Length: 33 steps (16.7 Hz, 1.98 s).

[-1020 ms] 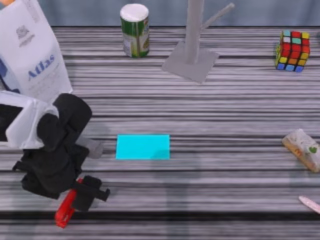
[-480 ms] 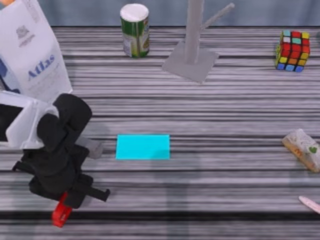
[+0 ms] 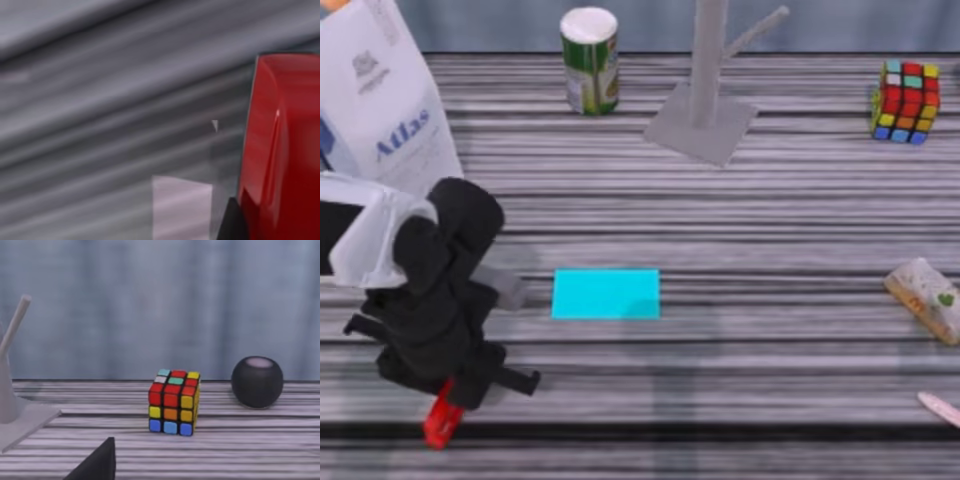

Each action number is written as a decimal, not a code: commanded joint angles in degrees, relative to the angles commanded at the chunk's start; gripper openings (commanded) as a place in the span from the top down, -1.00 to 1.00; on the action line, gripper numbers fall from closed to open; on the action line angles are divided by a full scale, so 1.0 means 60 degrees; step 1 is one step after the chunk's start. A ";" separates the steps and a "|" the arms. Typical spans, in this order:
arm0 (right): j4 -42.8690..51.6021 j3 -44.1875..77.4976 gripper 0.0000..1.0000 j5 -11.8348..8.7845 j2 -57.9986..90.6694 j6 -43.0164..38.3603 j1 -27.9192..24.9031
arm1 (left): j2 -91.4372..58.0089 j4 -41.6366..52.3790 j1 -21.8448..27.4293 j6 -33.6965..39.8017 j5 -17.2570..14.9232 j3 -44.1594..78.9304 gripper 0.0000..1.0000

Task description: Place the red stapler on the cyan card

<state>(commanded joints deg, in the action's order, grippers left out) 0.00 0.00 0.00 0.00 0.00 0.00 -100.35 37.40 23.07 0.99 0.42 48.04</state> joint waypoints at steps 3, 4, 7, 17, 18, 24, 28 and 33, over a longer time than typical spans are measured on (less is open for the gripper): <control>0.0000 0.0000 -1.00 0.0000 0.0000 0.0000 0.0000 | 0.0520 0.1276 -0.0038 0.0034 0.0004 0.0672 1.00; 0.0000 0.0000 -1.00 0.0000 0.0000 0.0000 0.0000 | 0.0738 0.1838 -0.0057 0.0047 0.0005 0.0928 1.00; 0.0000 0.0000 -1.00 0.0000 0.0000 0.0000 0.0000 | 0.1382 0.3229 -0.0111 0.0078 0.0003 0.1631 1.00; 0.0000 0.0000 -1.00 0.0000 0.0000 0.0000 0.0000 | 0.1381 0.3896 0.0007 0.0672 0.0000 0.2367 1.00; 0.0000 0.0000 -1.00 0.0000 0.0000 0.0000 0.0000 | 0.1170 0.4009 0.0066 0.1074 -0.0002 0.2656 1.00; 0.0000 0.0000 -1.00 0.0000 0.0000 0.0000 0.0000 | -0.0685 0.5001 0.0500 0.5598 -0.0032 0.5182 1.00; 0.0000 0.0000 -1.00 0.0000 0.0000 0.0000 0.0000 | -0.2177 0.5804 0.0832 1.0189 -0.0066 0.7198 1.00; 0.0000 0.0000 -1.00 0.0000 0.0000 0.0000 0.0000 | -0.3717 0.6592 0.1187 1.5725 -0.0112 0.9508 1.00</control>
<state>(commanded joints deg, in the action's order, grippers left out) 0.00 0.00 0.00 0.00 0.00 0.00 -122.65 76.95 30.20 95.34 -0.25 105.09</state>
